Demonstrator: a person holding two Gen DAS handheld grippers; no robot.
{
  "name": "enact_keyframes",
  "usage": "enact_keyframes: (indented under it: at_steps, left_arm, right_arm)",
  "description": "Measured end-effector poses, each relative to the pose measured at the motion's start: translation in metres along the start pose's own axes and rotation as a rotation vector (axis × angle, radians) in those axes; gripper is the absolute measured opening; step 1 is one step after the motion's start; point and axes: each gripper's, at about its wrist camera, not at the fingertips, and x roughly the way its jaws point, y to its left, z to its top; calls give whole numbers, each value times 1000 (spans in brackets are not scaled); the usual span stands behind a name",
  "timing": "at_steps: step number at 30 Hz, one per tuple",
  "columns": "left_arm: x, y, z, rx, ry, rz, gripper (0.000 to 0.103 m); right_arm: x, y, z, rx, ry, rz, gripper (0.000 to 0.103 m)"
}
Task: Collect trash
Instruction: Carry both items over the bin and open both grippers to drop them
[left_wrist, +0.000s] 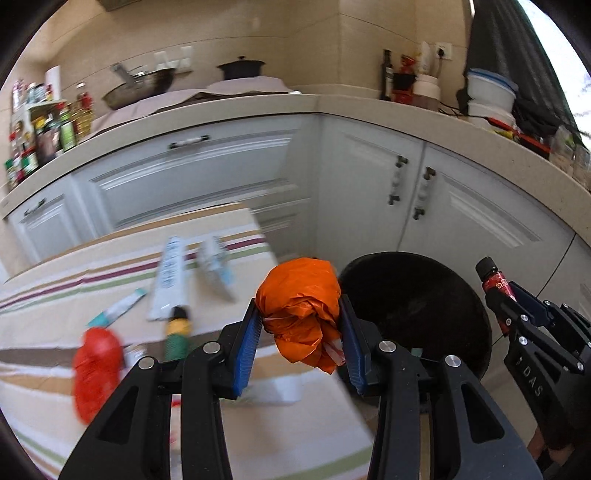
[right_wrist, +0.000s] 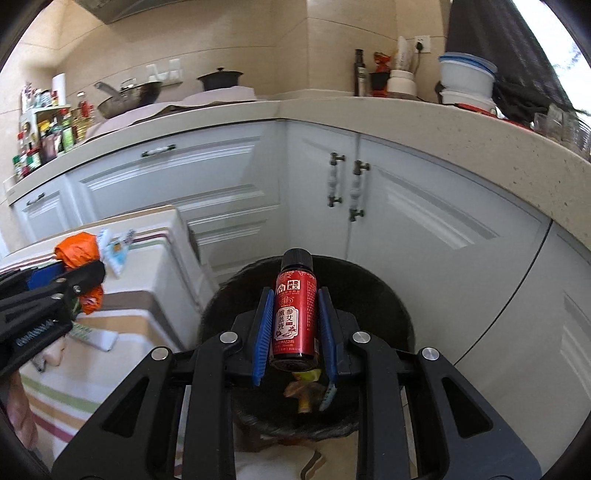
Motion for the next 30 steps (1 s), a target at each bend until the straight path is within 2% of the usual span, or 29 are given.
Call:
enact_keyframes:
  at_steps: [19, 20, 22, 27, 30]
  left_arm:
    - [77, -62, 22, 76, 89, -24, 43]
    - [79, -63, 22, 77, 95, -25, 46]
    - [83, -64, 25, 74, 100, -20, 57]
    - [83, -63, 25, 63, 91, -9, 68]
    - [83, -62, 25, 57, 90, -9, 70]
  right_arm:
    - [54, -39, 5, 47, 51, -22, 24]
    - [56, -42, 4, 52, 49, -25, 26]
    - [58, -46, 5, 66, 43, -36, 38]
    - [56, -52, 8, 82, 36, -46, 39]
    - [54, -52, 7, 82, 38, -47, 39]
